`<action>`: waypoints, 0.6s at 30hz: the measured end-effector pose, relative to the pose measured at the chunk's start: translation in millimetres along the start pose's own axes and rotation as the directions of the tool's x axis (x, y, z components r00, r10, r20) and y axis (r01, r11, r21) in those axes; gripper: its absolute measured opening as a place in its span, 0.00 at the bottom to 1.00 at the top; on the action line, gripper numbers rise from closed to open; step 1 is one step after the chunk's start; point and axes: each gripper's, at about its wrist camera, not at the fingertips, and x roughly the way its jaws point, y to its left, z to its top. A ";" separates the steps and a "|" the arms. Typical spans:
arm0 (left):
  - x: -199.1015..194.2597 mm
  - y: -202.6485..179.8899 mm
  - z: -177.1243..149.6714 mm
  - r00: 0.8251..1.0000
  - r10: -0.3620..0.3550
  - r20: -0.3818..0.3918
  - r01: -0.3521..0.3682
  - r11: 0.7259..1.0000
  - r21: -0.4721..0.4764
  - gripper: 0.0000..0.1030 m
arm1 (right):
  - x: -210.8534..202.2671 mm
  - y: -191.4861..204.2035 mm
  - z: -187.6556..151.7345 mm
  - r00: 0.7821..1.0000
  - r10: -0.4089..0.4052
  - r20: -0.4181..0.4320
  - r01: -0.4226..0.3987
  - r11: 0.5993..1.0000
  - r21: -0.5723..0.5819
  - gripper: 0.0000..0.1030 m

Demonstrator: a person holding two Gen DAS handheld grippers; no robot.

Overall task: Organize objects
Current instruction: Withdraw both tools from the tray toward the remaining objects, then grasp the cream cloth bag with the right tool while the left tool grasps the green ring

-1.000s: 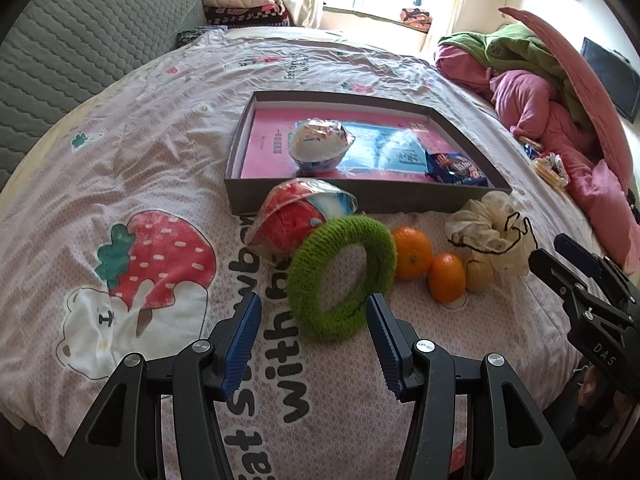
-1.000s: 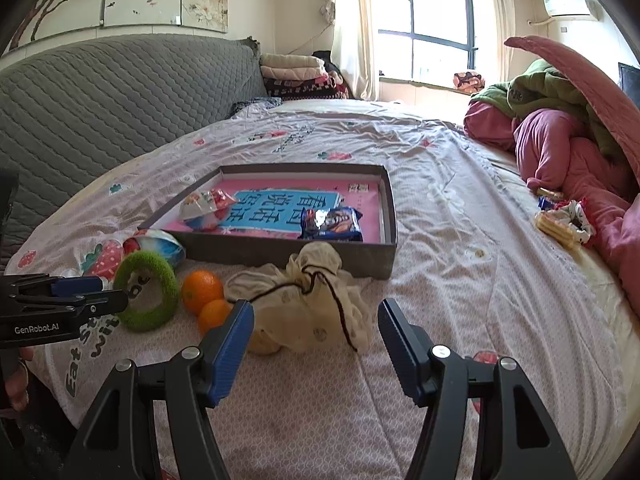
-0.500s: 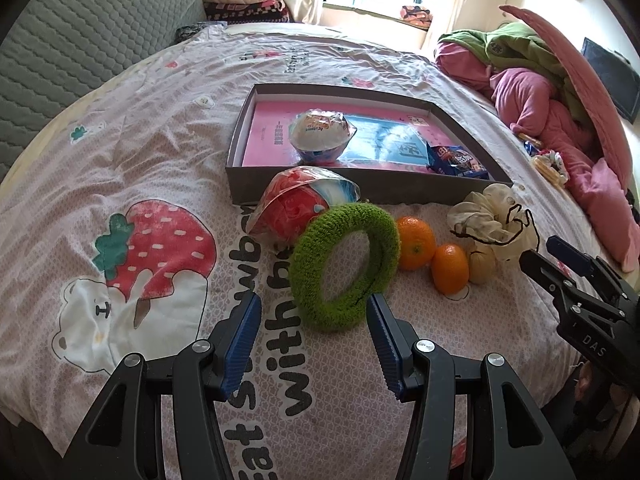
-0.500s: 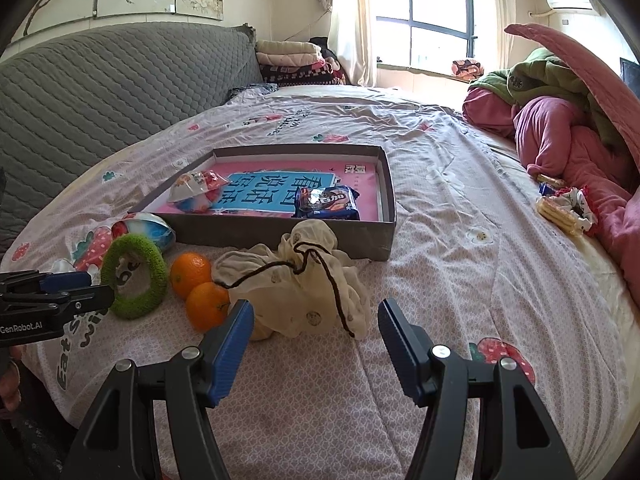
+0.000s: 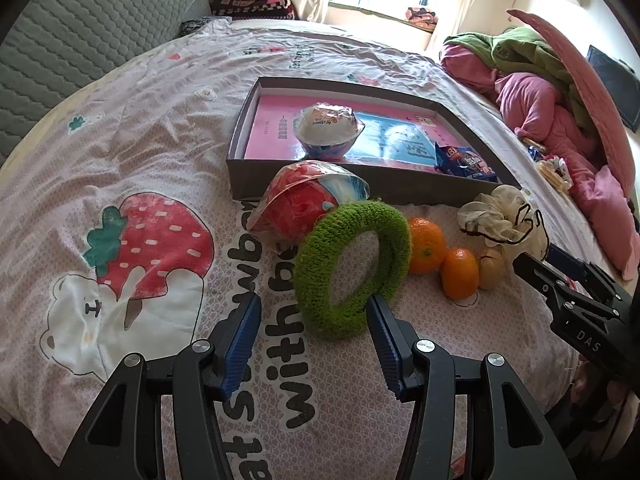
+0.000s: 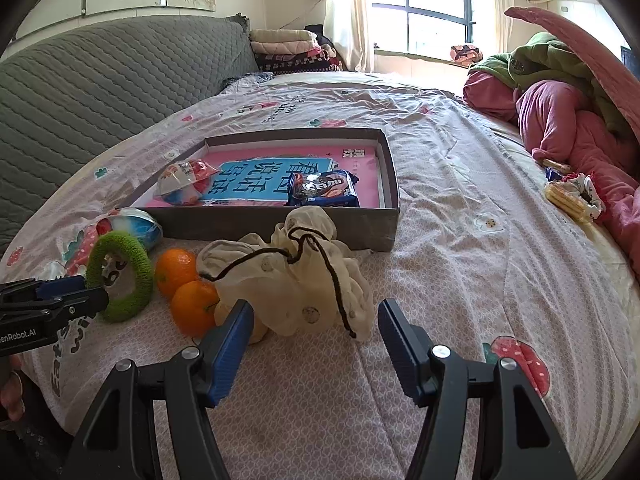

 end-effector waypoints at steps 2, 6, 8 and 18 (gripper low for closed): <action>0.4 0.2 0.3 1.000 0.001 0.006 -0.001 1.000 -0.002 0.55 | 2.6 -0.7 0.6 1.000 -0.001 -0.004 0.001 1.000 0.002 0.62; 1.2 0.1 1.7 1.000 0.006 0.019 -0.006 1.000 -0.002 0.55 | 8.8 -0.1 3.7 1.000 -0.010 -0.009 0.010 1.000 -0.002 0.62; 3.2 0.4 1.8 1.000 0.005 0.020 -0.005 1.000 -0.007 0.55 | 10.4 0.5 4.7 1.000 -0.014 -0.006 0.014 1.000 -0.008 0.62; 8.9 -0.2 2.5 1.000 0.000 0.011 0.001 1.000 -0.017 0.54 | 15.2 0.5 7.9 1.000 -0.015 0.005 0.015 1.000 -0.012 0.62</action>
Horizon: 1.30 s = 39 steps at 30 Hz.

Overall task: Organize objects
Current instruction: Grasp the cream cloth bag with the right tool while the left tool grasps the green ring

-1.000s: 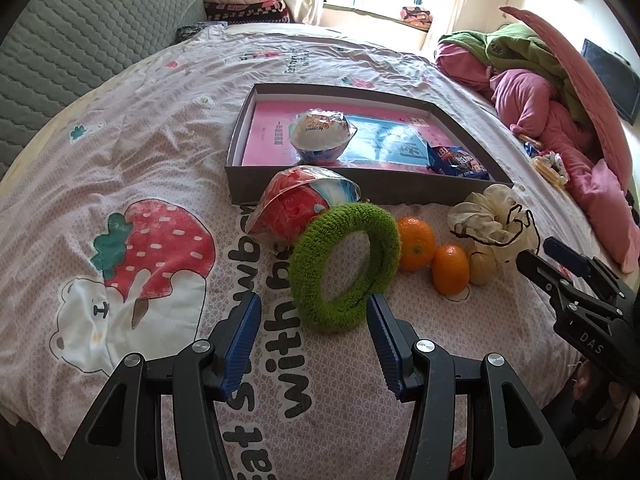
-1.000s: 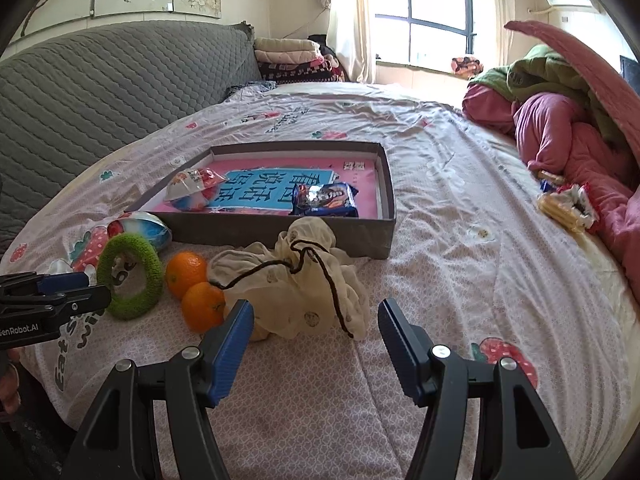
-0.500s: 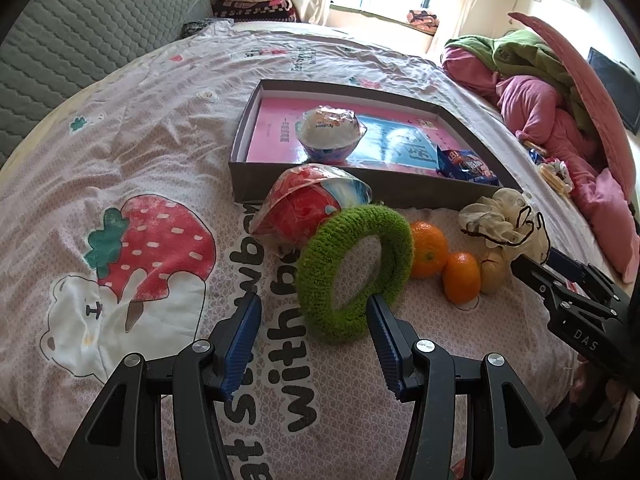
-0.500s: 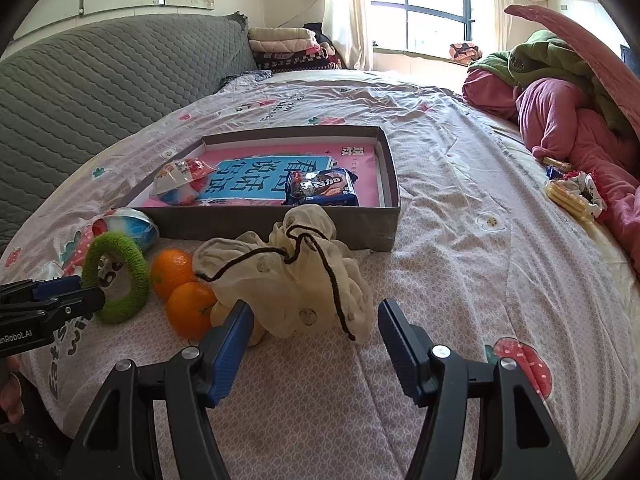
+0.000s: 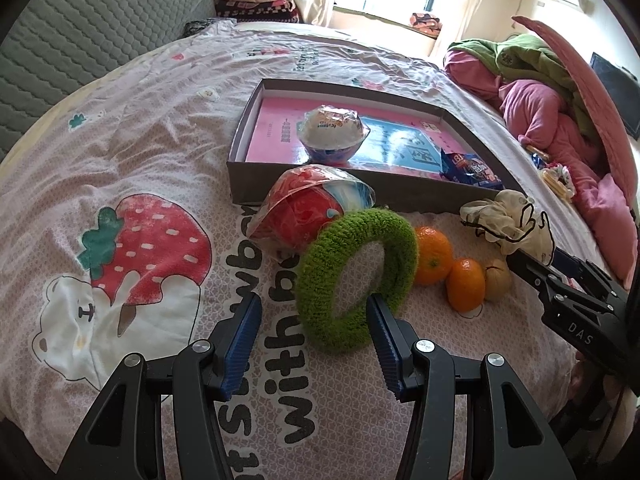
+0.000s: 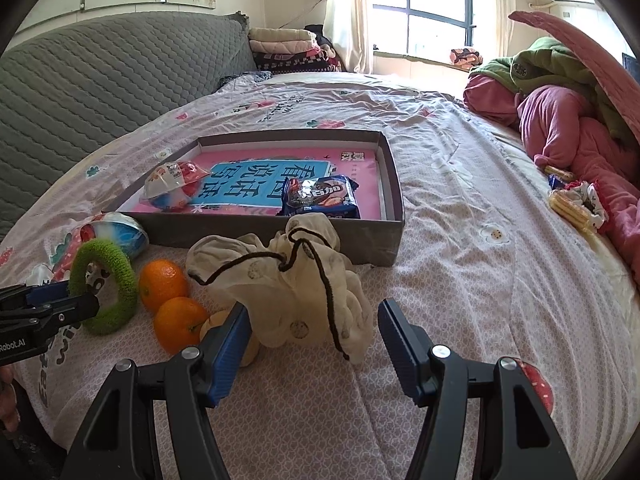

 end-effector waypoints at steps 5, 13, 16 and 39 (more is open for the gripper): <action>3.2 -0.7 0.5 1.000 -0.007 0.001 0.007 1.000 -0.004 0.54 | 3.9 -4.1 0.7 1.000 0.013 -0.011 -0.012 1.000 0.021 0.58; 8.1 -0.7 1.6 1.000 0.003 0.004 -0.003 1.000 -0.015 0.32 | 5.6 -4.7 2.4 0.999 0.039 0.000 -0.039 0.999 0.022 0.42; 11.4 -0.9 1.0 1.000 -0.009 -0.012 0.009 1.000 -0.022 0.23 | 5.1 -6.2 2.4 0.999 0.045 0.009 -0.045 0.998 0.034 0.41; -2.4 -12.5 -6.0 0.998 -0.053 0.038 0.053 0.999 -0.004 0.15 | -12.5 8.4 3.1 0.994 0.086 0.071 -0.083 0.995 -0.054 0.12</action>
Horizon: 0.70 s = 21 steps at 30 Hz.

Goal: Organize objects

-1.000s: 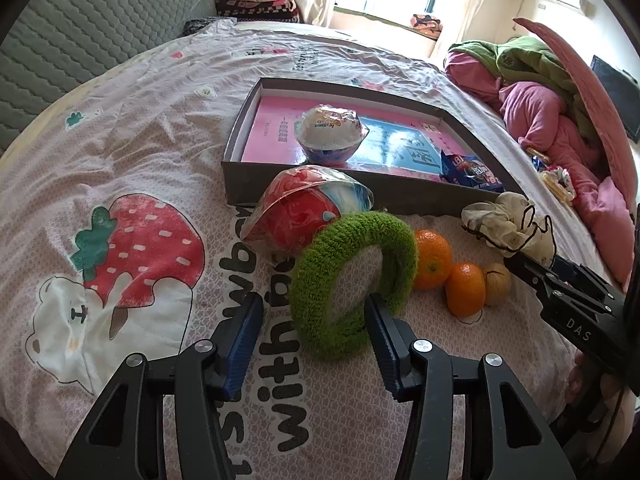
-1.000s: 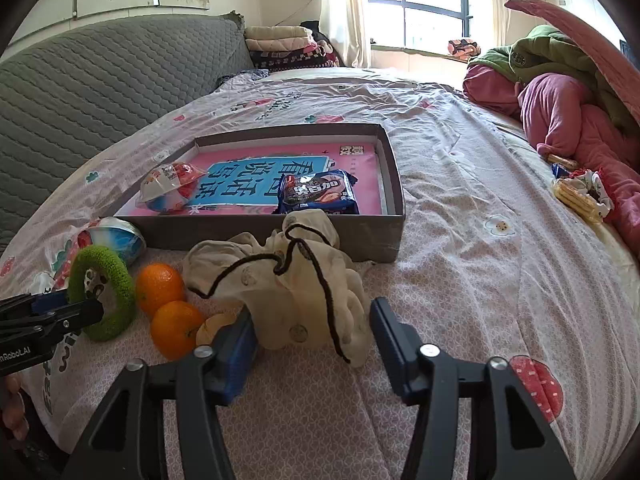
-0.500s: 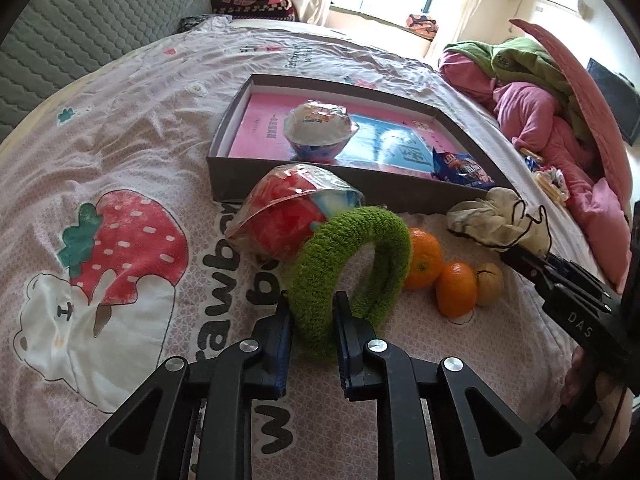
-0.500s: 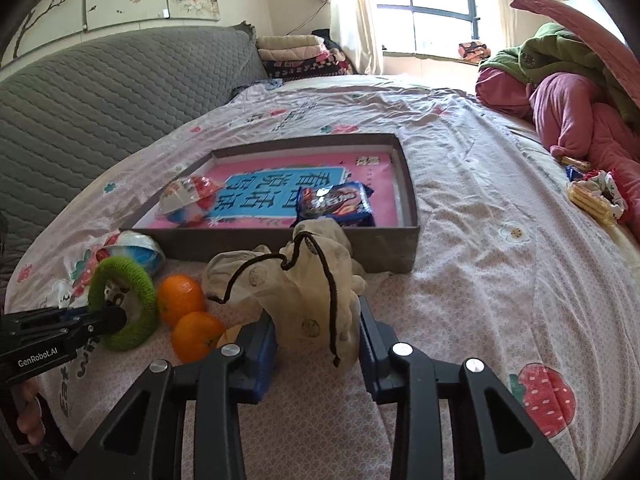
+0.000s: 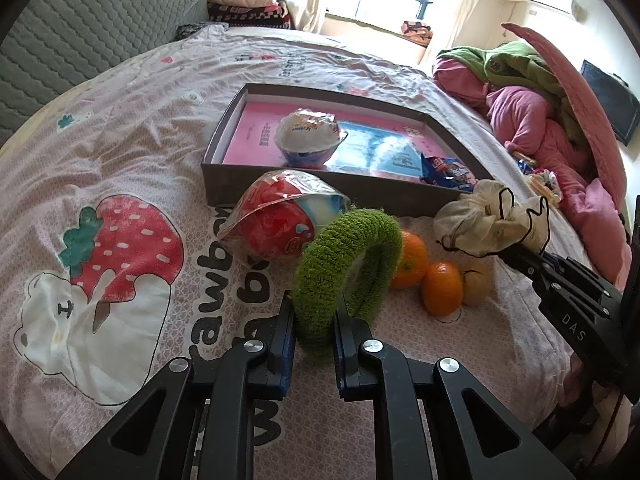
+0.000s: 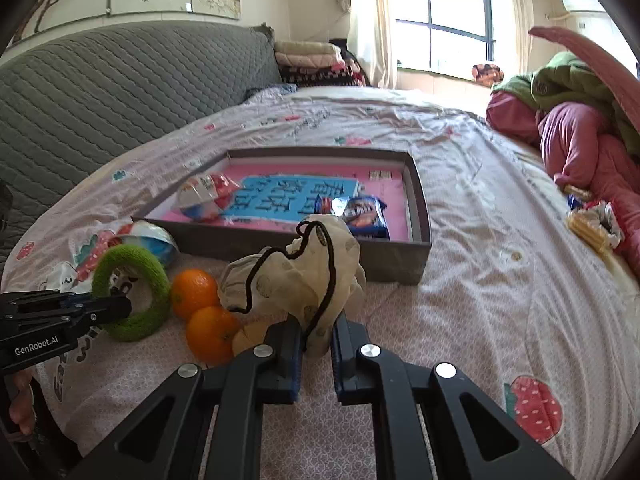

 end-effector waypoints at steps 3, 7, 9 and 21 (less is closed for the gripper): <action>-4.9 -1.5 0.3 1.000 -0.007 0.016 0.007 1.000 0.002 0.15 | -5.6 0.5 1.0 1.000 0.015 0.024 -0.015 1.000 -0.001 0.12; -10.5 -3.8 0.5 0.999 -0.011 0.030 0.011 1.000 0.006 0.15 | -9.9 1.9 1.8 0.999 0.036 0.041 -0.036 0.999 0.000 0.12; -12.7 -4.8 0.6 0.999 -0.012 0.035 0.012 1.000 0.007 0.15 | -10.9 2.3 2.2 0.998 0.044 0.046 -0.044 0.999 0.002 0.12; -27.7 -14.7 2.9 0.998 -0.010 0.068 0.008 0.999 0.032 0.15 | -19.6 5.1 2.2 0.995 0.067 0.072 -0.067 0.998 0.002 0.12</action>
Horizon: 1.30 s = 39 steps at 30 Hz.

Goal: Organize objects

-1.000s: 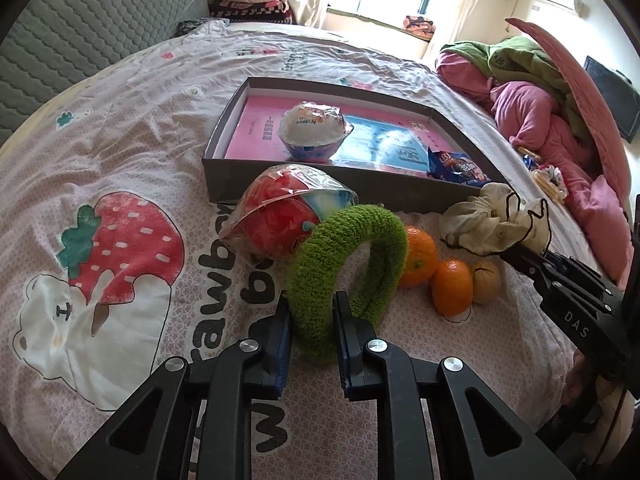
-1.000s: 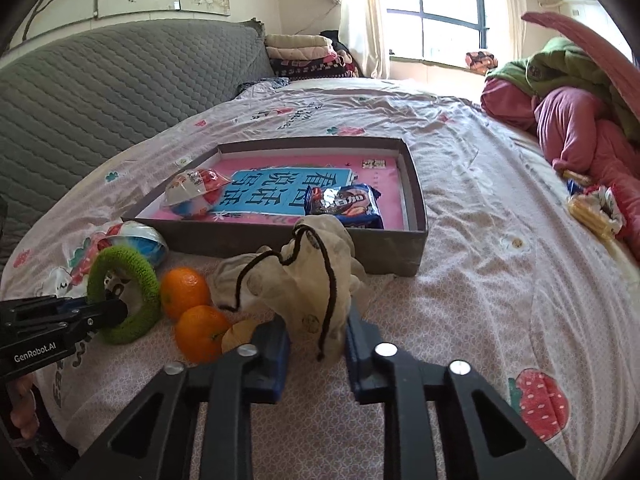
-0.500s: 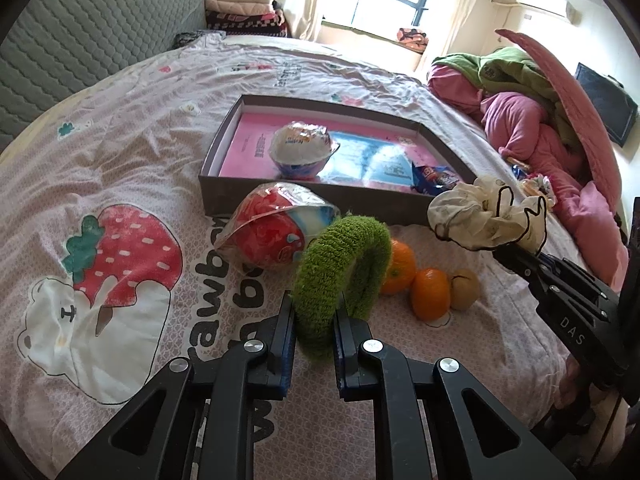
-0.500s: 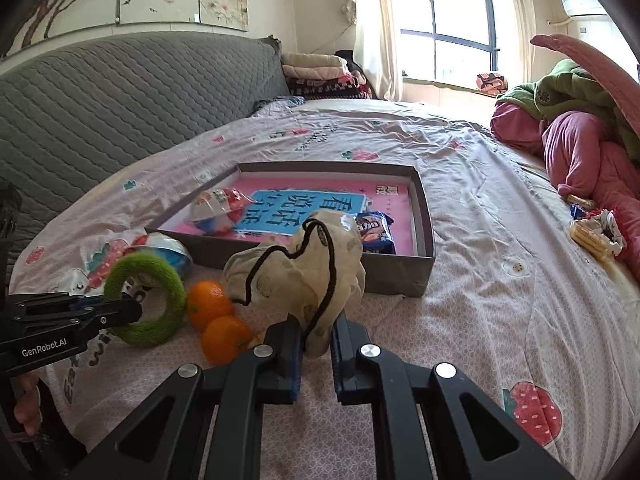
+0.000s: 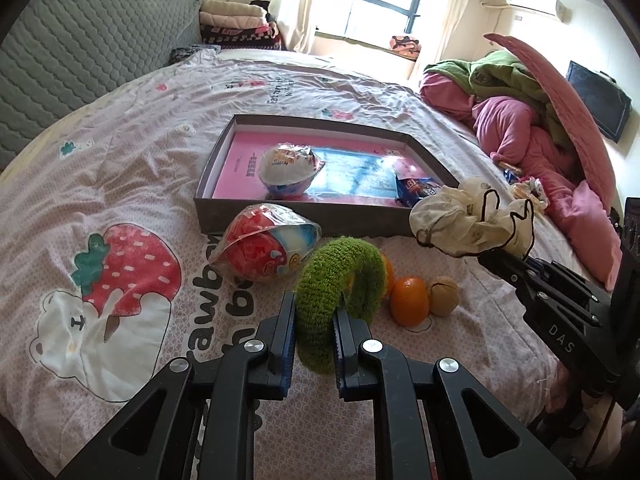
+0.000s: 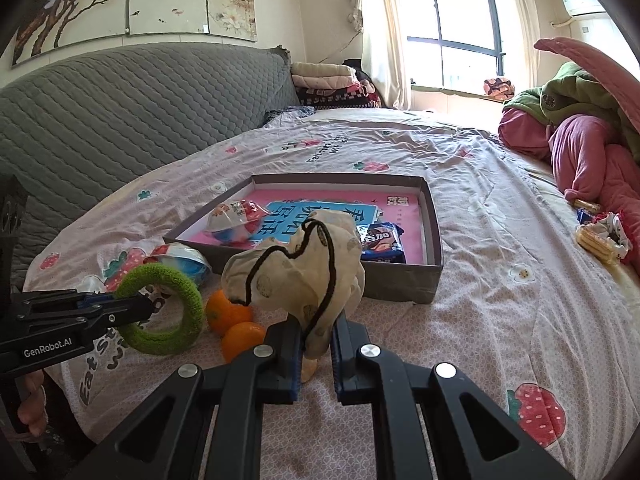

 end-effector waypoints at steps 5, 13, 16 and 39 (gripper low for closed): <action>-6.5 -0.7 2.2 1.000 0.000 0.019 0.000 1.000 -0.005 0.15 | -2.5 -4.4 0.0 1.000 0.011 0.007 -0.011 1.000 0.027 0.12; -14.2 -3.0 6.9 0.999 0.013 0.043 -0.013 1.000 0.000 0.15 | -13.2 -2.0 2.7 0.998 0.014 0.056 -0.015 1.000 0.016 0.12; -16.9 -4.5 10.0 0.998 0.019 0.059 -0.020 1.000 0.005 0.15 | -18.0 0.9 4.6 0.997 0.017 0.081 -0.017 1.000 0.002 0.12; -14.7 -6.5 35.6 0.991 0.018 0.130 -0.018 1.000 -0.002 0.15 | -21.4 5.9 11.4 0.991 0.001 0.137 0.001 1.000 -0.011 0.12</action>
